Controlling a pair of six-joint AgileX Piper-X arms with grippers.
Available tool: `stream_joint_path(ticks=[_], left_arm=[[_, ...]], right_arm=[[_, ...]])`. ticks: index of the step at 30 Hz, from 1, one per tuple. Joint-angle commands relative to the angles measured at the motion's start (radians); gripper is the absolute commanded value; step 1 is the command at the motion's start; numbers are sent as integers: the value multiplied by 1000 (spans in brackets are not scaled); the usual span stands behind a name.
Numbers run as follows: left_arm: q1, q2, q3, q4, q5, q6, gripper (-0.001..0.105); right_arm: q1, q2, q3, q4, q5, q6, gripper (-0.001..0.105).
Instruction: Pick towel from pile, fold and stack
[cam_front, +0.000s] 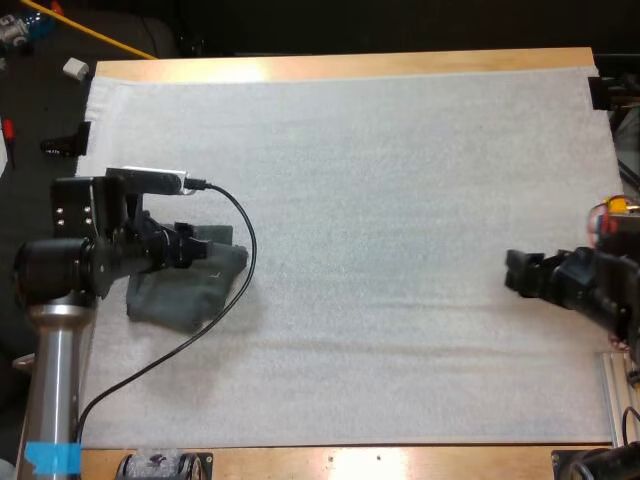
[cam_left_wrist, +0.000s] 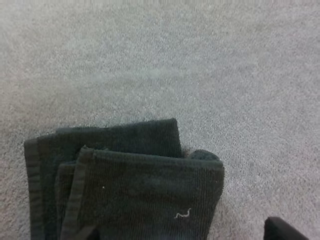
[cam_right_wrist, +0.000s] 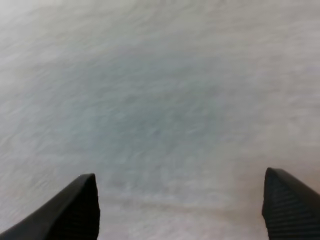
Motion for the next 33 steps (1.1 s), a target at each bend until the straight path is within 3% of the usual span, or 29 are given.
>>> stream_joint_path(ticks=[1, 5, 7, 15, 33], left_arm=[[6, -36, -8, 15, -7, 10, 62], [8, -71, -8, 22, -6, 16, 62], [-1, -58, -4, 23, -3, 9, 62], [-4, -119, -4, 49, -6, 19, 62], [-4, -378, 23, 100, -16, 30, 62]], right_arm=[[-137, 0, -6, 18, -36, -72, 66], [-260, -11, -7, 50, -55, -128, 66], [-241, -11, -4, 50, -38, -116, 65], [-389, -96, -5, 154, -29, -195, 65], [-402, -336, -4, 284, -2, -278, 65]])
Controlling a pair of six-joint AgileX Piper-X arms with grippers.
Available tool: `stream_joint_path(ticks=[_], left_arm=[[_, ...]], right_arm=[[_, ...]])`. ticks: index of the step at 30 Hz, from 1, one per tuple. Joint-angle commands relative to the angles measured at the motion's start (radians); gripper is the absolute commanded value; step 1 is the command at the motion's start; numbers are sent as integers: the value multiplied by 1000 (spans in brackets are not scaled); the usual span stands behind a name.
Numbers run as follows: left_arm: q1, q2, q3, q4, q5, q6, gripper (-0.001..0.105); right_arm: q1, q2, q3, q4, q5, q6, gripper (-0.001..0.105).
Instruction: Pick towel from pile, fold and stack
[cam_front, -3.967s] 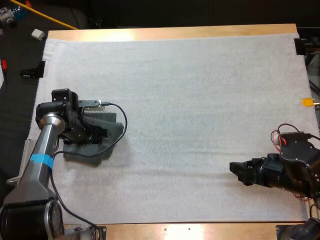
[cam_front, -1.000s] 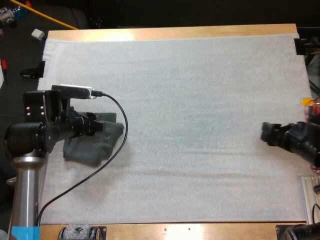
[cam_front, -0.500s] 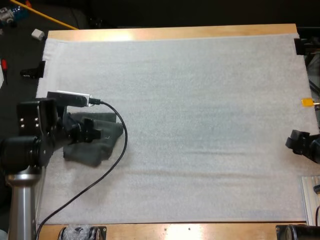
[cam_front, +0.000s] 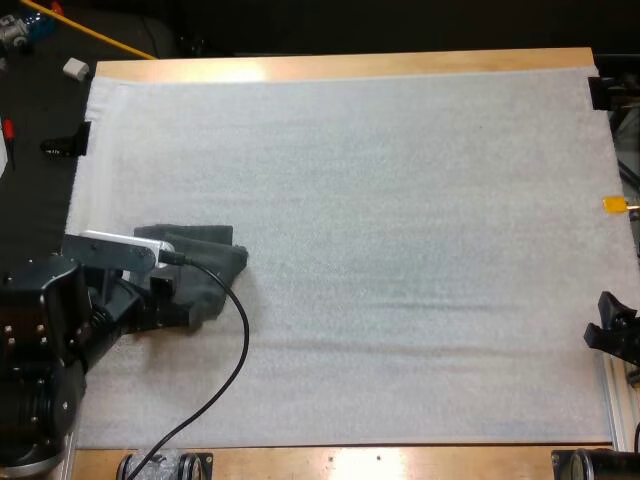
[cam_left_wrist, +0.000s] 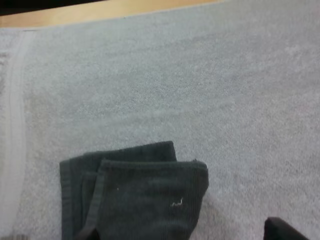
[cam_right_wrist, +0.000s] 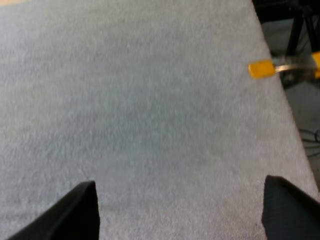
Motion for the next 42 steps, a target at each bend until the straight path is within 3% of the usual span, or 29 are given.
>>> stream_joint_path(ticks=[1, 18, 31, 42], left_arm=[[-4, -50, 32, -2, -12, 1, 62], [-9, -587, 230, 48, -40, 17, 62], [-6, -865, 238, 237, -23, 16, 62], [-3, -895, 244, 253, -8, 25, 62]], right_arm=[[-1, 0, -4, 31, -6, -19, 65], [4, -303, -6, 94, -23, -25, 65], [-3, -483, -6, 172, -14, -10, 64], [-2, -485, 2, 196, -12, -10, 64]])
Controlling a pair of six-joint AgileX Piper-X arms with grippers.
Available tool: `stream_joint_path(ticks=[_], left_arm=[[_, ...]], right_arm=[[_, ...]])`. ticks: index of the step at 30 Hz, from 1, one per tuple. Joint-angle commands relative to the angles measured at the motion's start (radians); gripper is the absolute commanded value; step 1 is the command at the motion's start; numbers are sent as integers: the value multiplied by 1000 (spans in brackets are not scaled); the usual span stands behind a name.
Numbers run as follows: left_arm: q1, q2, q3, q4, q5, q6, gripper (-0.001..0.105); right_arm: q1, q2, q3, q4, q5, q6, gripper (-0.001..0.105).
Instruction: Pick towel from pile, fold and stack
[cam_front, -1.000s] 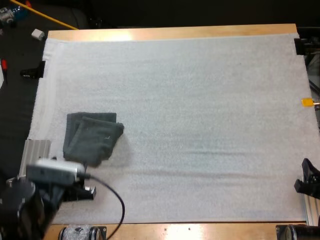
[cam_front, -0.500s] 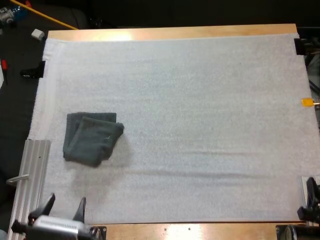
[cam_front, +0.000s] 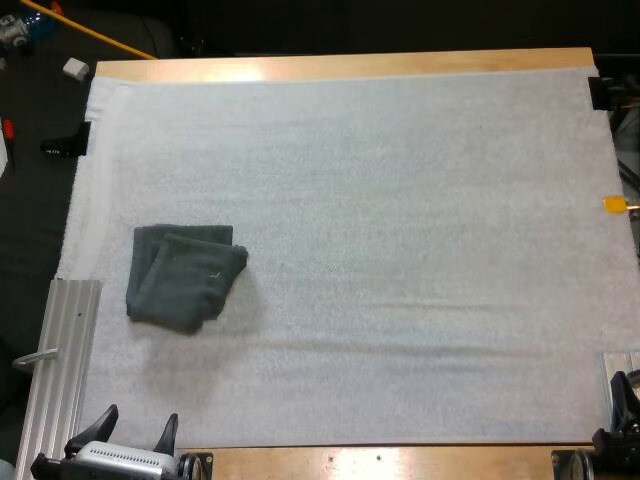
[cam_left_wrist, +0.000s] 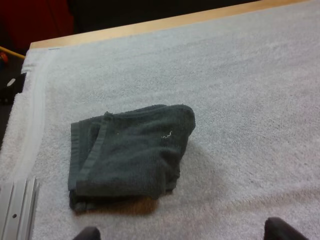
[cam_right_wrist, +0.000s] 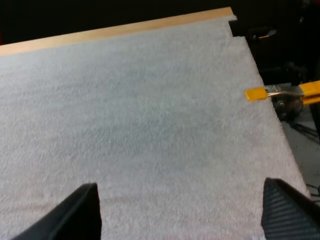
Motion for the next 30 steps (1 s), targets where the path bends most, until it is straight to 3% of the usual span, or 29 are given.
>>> stream_joint_path(ticks=[1, 5, 8, 16, 23, 30], left_arm=[[-1, -136, 3, -10, 9, 5, 62], [1, -135, 17, -73, 11, 11, 62], [3, -139, 11, -52, -5, 4, 62], [3, -136, 46, -250, -22, 2, 62], [2, -129, 142, -388, -20, 5, 62], [3, -124, 278, -458, -22, 3, 62]], right_arm=[[-2, -36, 2, -14, -5, -3, 64], [0, -40, 17, -69, -4, 0, 64], [-1, -41, 6, -59, -3, -7, 65], [-1, -41, 40, -298, -6, -15, 64], [0, -38, 135, -397, -9, -13, 64], [-3, -35, 250, -397, -7, -13, 64]])
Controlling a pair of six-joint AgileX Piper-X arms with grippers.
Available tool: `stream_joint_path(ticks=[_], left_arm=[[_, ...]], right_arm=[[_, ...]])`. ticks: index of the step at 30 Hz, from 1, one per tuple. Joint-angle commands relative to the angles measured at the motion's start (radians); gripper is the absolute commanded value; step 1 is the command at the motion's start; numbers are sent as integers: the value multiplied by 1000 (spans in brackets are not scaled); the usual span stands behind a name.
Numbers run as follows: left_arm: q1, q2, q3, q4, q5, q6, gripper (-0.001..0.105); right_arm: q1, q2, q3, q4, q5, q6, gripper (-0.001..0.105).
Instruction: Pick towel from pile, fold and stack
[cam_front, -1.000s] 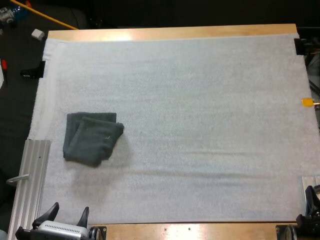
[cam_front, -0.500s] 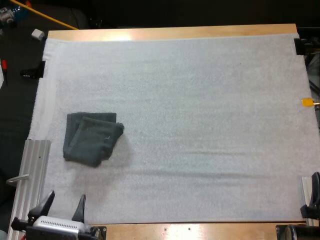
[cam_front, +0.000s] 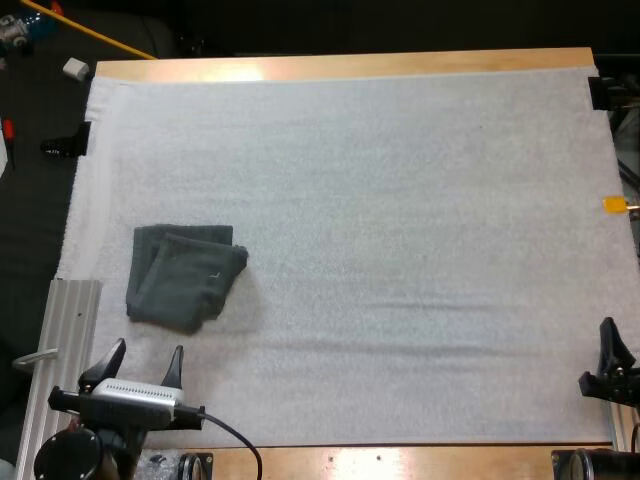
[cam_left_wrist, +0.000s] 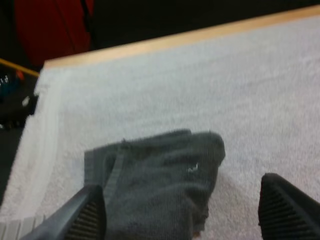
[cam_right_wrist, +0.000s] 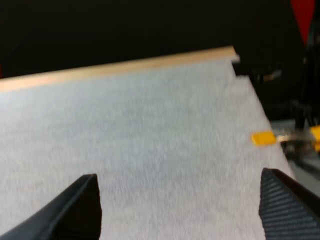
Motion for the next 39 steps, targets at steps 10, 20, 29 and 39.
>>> stream_joint_path(ticks=[10, 20, 29, 39], left_arm=[[-2, -139, 121, -29, 0, 2, 62], [0, -134, 128, -34, 2, 1, 62], [-1, -134, 127, -41, 0, -2, 62], [-2, -136, 127, -41, 0, -2, 62]], right_arm=[[-2, -34, 168, -8, -4, -2, 64], [-1, -35, 212, 5, -1, 6, 64], [-1, -43, 213, 9, 3, 8, 64], [-2, -44, 211, 10, 4, 9, 64]])
